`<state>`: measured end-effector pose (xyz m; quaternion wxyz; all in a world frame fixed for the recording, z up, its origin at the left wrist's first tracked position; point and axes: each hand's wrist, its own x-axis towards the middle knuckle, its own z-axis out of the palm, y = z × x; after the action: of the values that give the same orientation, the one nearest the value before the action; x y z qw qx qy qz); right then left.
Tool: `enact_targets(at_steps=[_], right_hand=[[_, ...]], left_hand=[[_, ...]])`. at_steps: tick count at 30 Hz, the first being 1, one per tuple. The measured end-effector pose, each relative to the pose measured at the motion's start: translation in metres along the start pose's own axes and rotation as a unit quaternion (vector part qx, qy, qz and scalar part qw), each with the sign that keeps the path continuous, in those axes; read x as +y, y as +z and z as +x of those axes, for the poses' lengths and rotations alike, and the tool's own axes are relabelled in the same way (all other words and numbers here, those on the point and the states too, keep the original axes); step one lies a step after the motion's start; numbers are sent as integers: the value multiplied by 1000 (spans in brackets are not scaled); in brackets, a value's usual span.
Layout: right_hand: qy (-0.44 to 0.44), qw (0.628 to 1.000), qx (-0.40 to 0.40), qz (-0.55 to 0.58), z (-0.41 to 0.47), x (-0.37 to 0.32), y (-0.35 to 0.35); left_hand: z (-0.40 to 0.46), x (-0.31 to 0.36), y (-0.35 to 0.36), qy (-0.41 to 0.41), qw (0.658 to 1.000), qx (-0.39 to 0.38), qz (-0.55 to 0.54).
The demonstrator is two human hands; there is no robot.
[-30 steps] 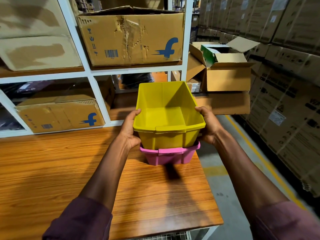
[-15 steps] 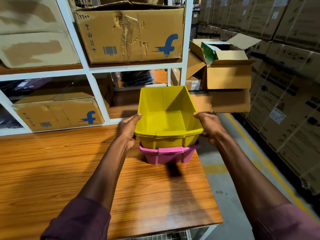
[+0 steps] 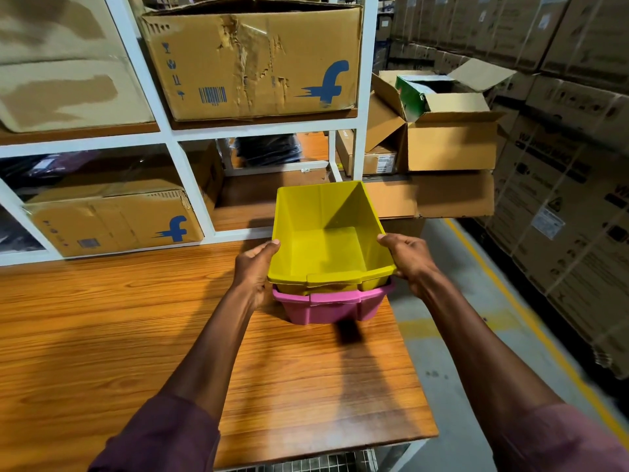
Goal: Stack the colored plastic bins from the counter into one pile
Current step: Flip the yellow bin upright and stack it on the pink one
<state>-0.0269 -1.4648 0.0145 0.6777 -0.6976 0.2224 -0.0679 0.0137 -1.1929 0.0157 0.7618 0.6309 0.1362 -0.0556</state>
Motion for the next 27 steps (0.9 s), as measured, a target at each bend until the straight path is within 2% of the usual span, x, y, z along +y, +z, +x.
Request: enact_targets(at_steps=[18,23,27], right_hand=[[10,1000,-1,5,-5,17,-2],[11,1000,-2,7,-9,14,-1],[-10,999,33,-3,-12,10,-1]], left_hand=[[-9,-12,3,-33,998,-14,-48],[-11,-9,5,-23,999,1,-46],[-14,-3,3,6,999,8,-37]])
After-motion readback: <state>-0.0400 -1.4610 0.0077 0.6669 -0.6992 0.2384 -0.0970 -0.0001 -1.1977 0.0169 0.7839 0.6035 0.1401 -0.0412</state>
